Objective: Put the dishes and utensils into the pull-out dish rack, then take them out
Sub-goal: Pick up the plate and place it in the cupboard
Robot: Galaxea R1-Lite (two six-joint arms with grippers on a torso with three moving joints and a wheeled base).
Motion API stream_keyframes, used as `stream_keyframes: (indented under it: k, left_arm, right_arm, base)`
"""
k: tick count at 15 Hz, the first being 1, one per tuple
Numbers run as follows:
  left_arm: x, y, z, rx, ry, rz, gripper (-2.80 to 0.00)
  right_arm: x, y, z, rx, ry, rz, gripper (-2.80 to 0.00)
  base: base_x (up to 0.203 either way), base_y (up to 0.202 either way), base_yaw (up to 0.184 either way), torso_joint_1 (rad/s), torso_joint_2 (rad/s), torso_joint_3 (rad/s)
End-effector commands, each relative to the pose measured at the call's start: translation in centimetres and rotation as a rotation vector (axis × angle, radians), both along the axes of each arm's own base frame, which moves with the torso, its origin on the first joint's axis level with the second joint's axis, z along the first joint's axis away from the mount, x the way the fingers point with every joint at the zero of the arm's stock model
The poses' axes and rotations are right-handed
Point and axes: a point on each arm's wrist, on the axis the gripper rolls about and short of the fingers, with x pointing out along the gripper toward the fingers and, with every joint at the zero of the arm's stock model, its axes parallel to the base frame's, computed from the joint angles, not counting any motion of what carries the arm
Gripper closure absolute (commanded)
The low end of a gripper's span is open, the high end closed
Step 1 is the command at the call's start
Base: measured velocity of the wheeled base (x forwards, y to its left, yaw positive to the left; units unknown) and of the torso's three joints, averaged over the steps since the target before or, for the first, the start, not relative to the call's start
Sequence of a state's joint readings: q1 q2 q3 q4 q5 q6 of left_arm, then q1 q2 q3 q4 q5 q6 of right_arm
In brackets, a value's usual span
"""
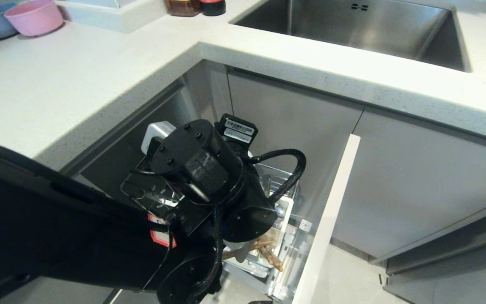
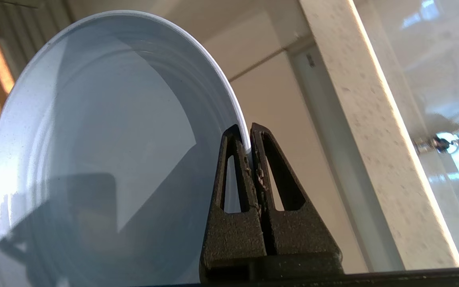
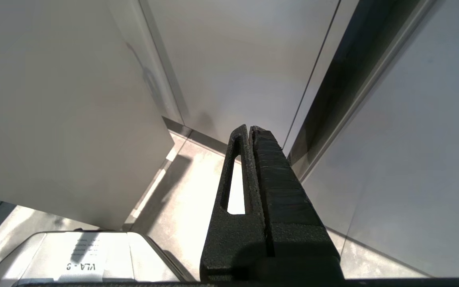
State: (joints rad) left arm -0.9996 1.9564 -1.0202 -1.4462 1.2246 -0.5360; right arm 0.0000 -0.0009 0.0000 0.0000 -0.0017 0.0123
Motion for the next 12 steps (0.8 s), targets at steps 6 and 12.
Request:
stream_keyframes:
  k: [6, 12]
  left_arm:
    - [1.0, 1.0, 0.0, -0.084, -0.016, 0.080, 0.00]
    - [2.2, 1.0, -1.8, -0.052, 0.013, 0.121, 0.00]
  right_arm:
    - [0.0, 0.0, 0.0, 0.000, 0.001, 0.000, 0.00]
    - [0.0, 0.0, 0.0, 0.000, 0.002, 0.000, 0.00]
  base:
    - [0.000, 0.000, 0.000, 0.000, 0.00, 0.000]
    - [0.000, 0.000, 0.000, 0.000, 0.00, 0.000]
